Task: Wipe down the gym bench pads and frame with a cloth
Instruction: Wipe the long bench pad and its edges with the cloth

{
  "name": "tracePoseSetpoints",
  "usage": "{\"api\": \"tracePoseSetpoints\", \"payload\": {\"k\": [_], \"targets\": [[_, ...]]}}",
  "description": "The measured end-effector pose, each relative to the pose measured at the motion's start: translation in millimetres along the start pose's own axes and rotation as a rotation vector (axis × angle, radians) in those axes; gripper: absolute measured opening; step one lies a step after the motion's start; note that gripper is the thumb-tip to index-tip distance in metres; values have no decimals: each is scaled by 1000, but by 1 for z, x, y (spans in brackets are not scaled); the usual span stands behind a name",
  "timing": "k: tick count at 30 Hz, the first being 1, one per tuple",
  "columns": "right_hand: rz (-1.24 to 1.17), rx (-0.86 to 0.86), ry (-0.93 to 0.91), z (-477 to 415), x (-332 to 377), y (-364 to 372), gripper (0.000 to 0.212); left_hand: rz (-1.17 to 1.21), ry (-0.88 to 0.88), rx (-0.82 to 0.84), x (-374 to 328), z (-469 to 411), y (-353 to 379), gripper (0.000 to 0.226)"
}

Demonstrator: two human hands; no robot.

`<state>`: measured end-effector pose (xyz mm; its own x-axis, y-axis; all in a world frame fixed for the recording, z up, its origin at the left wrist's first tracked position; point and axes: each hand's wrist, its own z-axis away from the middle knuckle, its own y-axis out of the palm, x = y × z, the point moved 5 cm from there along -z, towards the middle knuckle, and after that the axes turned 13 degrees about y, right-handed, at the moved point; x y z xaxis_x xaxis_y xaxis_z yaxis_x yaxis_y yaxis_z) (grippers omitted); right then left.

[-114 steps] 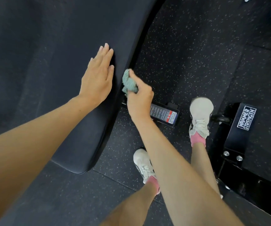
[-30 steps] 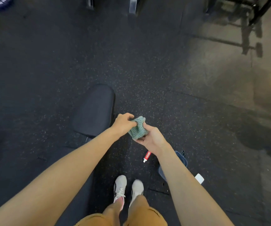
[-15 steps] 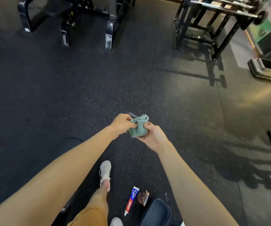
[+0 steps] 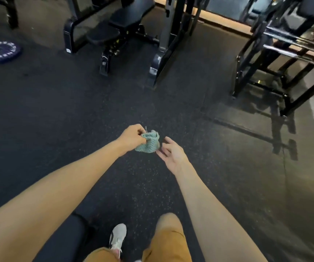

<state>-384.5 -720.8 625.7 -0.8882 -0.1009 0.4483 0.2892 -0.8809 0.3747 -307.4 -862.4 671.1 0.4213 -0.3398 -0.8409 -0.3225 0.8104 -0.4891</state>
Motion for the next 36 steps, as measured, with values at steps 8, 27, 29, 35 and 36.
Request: {"api": "tracePoseSetpoints", "payload": {"k": [8, 27, 29, 35, 36], "targets": [[372, 311, 352, -38, 90, 53, 50, -133, -16, -203, -47, -61, -10, 34], [1577, 530, 698, 97, -144, -93, 13, -104, -509, -1139, -38, 304, 258, 53], [1731, 573, 729, 132, -186, -140, 9, -48, -620, -1210, -36, 355, 318, 37], [2010, 534, 990, 206, -279, -331, 22, 253, -796, -1326, -73, 467, 504, 27], [2070, 517, 1008, 216, -288, -365, 24, 301, -816, -1332, -78, 482, 537, 33]]}}
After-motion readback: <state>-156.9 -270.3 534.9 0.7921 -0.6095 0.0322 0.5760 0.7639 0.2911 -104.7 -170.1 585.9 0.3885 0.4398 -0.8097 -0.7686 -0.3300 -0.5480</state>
